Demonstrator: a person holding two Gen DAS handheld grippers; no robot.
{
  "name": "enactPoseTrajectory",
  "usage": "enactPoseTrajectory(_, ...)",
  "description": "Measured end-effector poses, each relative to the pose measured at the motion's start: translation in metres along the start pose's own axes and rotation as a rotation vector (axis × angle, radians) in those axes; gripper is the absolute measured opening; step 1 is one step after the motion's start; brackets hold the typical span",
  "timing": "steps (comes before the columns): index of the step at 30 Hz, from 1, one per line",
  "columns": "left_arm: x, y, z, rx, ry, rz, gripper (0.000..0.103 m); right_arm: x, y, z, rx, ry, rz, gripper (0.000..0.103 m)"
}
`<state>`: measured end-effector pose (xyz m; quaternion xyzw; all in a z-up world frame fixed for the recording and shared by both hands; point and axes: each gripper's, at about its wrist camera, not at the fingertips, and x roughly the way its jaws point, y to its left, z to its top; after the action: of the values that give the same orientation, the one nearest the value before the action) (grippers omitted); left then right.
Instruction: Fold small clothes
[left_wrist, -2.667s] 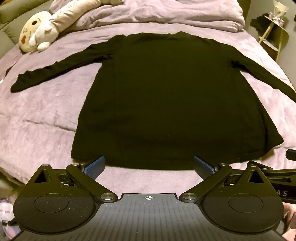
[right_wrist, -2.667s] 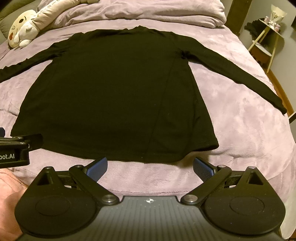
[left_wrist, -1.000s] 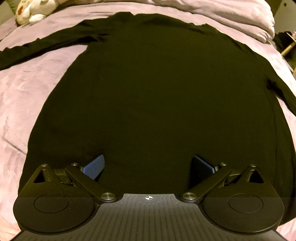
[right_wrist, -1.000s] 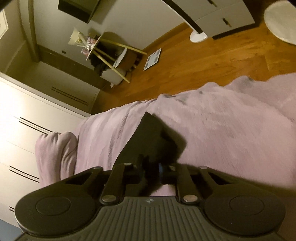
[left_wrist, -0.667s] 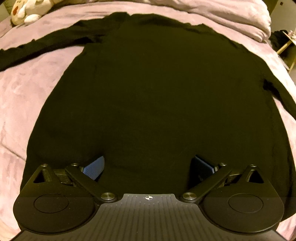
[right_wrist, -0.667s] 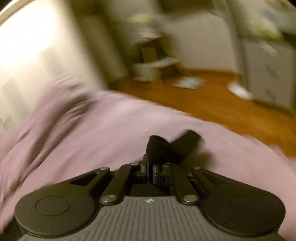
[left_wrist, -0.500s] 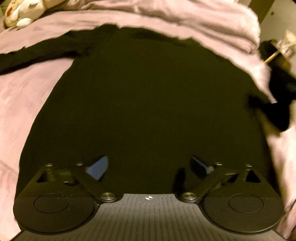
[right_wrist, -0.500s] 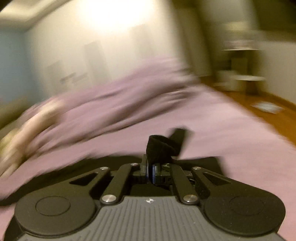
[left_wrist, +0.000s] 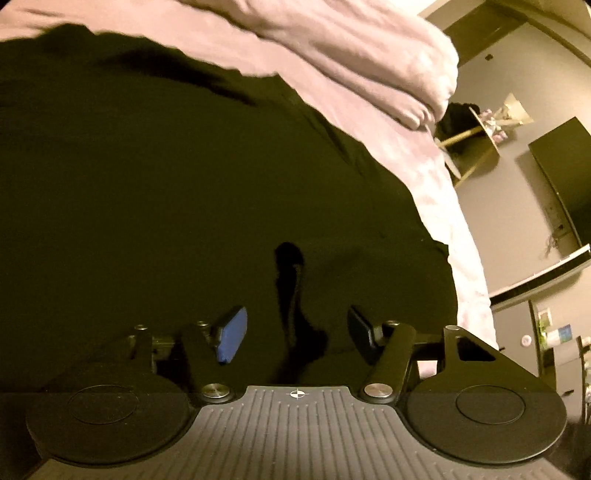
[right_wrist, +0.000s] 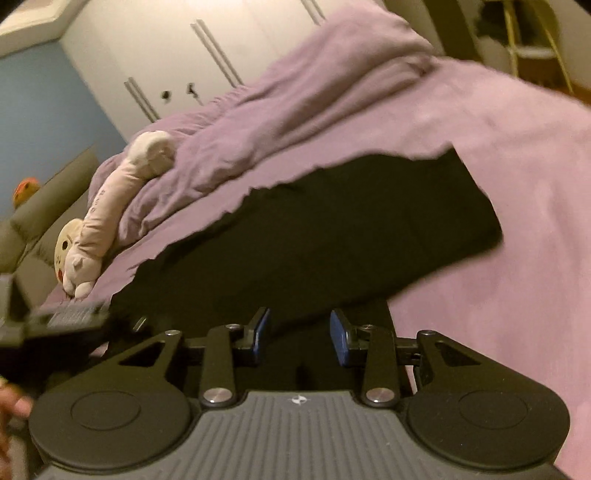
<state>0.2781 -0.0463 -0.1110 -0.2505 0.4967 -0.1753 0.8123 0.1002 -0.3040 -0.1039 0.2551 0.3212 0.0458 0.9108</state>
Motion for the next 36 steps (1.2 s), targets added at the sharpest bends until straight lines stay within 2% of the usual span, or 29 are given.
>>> enactPoseTrajectory(3, 0.018, -0.004, 0.005, -0.026, 0.004, -0.019, 0.064, -0.003, -0.007, -0.013, 0.044, 0.014, 0.008, 0.035)
enactPoseTrajectory(5, 0.023, -0.006, 0.009, -0.038, -0.006, -0.024, 0.048, -0.004, -0.011, -0.017, 0.064, 0.022, 0.012, 0.035)
enactPoseTrajectory(7, 0.028, -0.008, 0.012, -0.054, 0.004, -0.047, 0.019, -0.003, -0.014, -0.021, 0.077, 0.026, 0.012, 0.035)
enactPoseTrajectory(8, 0.029, -0.007, 0.012, -0.065, 0.023, -0.062, 0.01, -0.002, -0.014, -0.023, 0.079, 0.029, 0.013, 0.035)
enactPoseTrajectory(9, 0.034, -0.007, 0.013, -0.078, 0.041, -0.076, 0.005, -0.001, -0.017, -0.024, 0.085, 0.032, 0.011, 0.035)
enactPoseTrajectory(13, 0.028, -0.019, 0.017, 0.002, -0.018, -0.075, 0.005, 0.003, -0.015, -0.021, 0.103, 0.031, 0.005, 0.035)
enactPoseTrajectory(17, -0.007, -0.021, 0.037, 0.116, -0.115, -0.07, 0.005, 0.005, -0.01, -0.014, 0.096, 0.028, -0.005, 0.035)
enactPoseTrajectory(20, -0.039, -0.002, 0.058, 0.17, -0.205, 0.029, 0.005, 0.006, -0.006, -0.008, 0.077, 0.021, -0.015, 0.035)
enactPoseTrajectory(22, -0.051, 0.02, 0.07, 0.184, -0.251, 0.146, 0.005, 0.009, -0.004, -0.005, 0.071, 0.019, -0.025, 0.035)
enactPoseTrajectory(25, -0.051, 0.052, 0.081, 0.179, -0.239, 0.289, 0.006, 0.02, 0.001, 0.001, 0.073, 0.024, -0.032, 0.035)
enactPoseTrajectory(27, -0.043, 0.071, 0.083, 0.14, -0.189, 0.279, 0.007, 0.028, 0.004, 0.003, 0.078, 0.026, -0.036, 0.036)
enactPoseTrajectory(31, -0.034, 0.093, 0.08, 0.032, -0.168, 0.163, 0.019, 0.046, 0.011, 0.008, 0.09, 0.017, -0.065, 0.036)
enactPoseTrajectory(33, -0.027, 0.096, 0.083, 0.017, -0.161, 0.134, 0.018, 0.051, 0.012, 0.012, 0.112, 0.008, -0.075, 0.036)
enactPoseTrajectory(34, -0.026, 0.099, 0.084, 0.021, -0.157, 0.131, 0.007, 0.054, 0.011, 0.014, 0.129, 0.005, -0.077, 0.036)
enactPoseTrajectory(36, -0.026, 0.095, 0.086, 0.049, -0.18, 0.128, 0.006, 0.06, 0.009, 0.018, 0.162, -0.001, -0.082, 0.036)
